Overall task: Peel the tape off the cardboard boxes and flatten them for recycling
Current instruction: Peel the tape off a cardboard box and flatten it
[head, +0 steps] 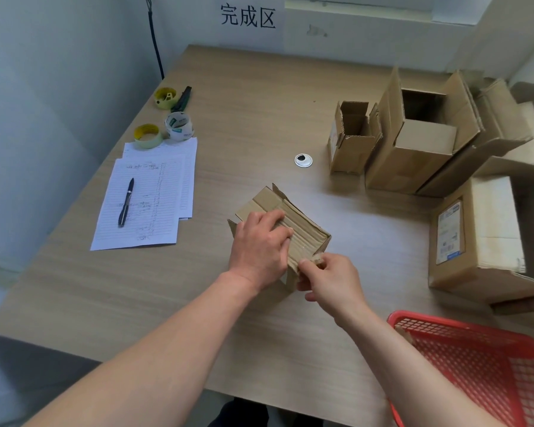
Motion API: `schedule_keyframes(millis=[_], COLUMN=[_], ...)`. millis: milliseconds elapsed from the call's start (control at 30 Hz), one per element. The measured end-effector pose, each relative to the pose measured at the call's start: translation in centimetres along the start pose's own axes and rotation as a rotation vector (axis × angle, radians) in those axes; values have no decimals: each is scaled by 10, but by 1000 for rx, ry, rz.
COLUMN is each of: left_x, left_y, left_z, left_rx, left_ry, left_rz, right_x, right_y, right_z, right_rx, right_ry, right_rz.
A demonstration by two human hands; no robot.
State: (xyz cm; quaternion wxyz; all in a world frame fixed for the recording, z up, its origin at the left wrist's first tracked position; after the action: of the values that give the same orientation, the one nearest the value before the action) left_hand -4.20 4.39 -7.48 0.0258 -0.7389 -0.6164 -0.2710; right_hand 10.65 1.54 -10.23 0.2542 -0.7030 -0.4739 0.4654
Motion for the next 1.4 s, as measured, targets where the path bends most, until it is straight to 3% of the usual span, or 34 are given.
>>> schedule_keyframes(millis=[200,333,433,633,1000,1267,1400], left_x=[0,-1,3,0,-6,-6,-7], left_y=[-1,-5,-8,-6,-8,-5,-8], left_z=[0,0,-1,1,1,1,2], left_rx=[-27,-59,-86,-43,-21,-3,11], left_ry=[4,5,-26,-276,-231,-268,-305], left_rz=[8,6,-14,7,7,17,29], right_x=[0,6,11,15,25,24,26], right_y=[14,12,8,10,5,10,-4], right_z=[0,0,0,2,0,0,-1], right_rx=[320,297,279,285,18,159,-40], right_ry=[-275,-403,-429,-456,-400,-541,-570], right_rz=[19,-13,-34,-68,-235,-93,-190])
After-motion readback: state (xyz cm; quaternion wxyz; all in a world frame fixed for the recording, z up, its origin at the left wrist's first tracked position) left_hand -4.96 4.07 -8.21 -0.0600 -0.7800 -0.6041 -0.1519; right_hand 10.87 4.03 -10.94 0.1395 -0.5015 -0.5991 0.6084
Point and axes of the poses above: each hand's wrist, its own x-axis towards the middle knuckle, its own z-axis out of the palm, y = z × x, the point moved 7 cm from there along x, towards the middle knuckle, and after that the axes turned 5 degrees about y, right-handed, at the moved point
